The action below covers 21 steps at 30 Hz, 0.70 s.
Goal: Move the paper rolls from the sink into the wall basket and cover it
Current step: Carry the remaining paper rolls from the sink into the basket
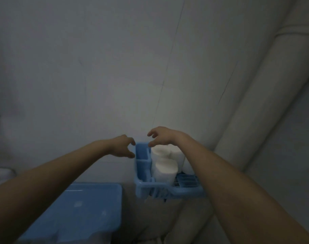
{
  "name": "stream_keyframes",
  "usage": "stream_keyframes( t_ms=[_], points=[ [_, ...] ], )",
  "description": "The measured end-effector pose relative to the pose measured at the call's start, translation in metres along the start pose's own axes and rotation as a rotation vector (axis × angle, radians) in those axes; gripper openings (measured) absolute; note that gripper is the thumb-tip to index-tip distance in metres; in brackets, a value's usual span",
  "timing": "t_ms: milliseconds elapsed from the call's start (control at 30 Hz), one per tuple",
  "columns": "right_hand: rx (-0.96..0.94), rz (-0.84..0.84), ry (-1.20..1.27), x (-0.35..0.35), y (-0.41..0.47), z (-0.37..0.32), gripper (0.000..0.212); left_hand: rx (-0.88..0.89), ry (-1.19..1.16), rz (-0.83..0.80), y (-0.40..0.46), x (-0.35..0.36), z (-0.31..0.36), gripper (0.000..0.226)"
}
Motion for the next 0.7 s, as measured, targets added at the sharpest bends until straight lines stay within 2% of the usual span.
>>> stream_keyframes(
  t_ms=[300, 433, 533, 700],
  points=[
    [-0.129, -0.072, -0.111, 0.017, -0.002, -0.135, 0.054, -0.072, 0.002, 0.000, -0.082, -0.044, -0.058, 0.053],
    [-0.209, -0.079, -0.122, 0.037, -0.002, -0.208, 0.047, -0.172, 0.018, 0.028, -0.132, -0.059, -0.105, 0.050],
    [-0.279, -0.065, -0.135, 0.056, -0.005, -0.261, 0.033, -0.251, 0.036, 0.059, -0.172, -0.066, -0.142, 0.048],
    [-0.387, -0.039, -0.131, 0.099, -0.007, -0.350, 0.021, -0.417, 0.100, 0.138, -0.241, -0.075, -0.213, 0.033]
  ],
)
Point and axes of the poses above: each hand's wrist, its own y-axis towards the middle knuckle, its own x-axis out of the palm, z = x × y, the point moved 6 cm from there along y, towards the middle knuckle, and after that the axes turned 12 degrees about x, right-handed, at the moved point
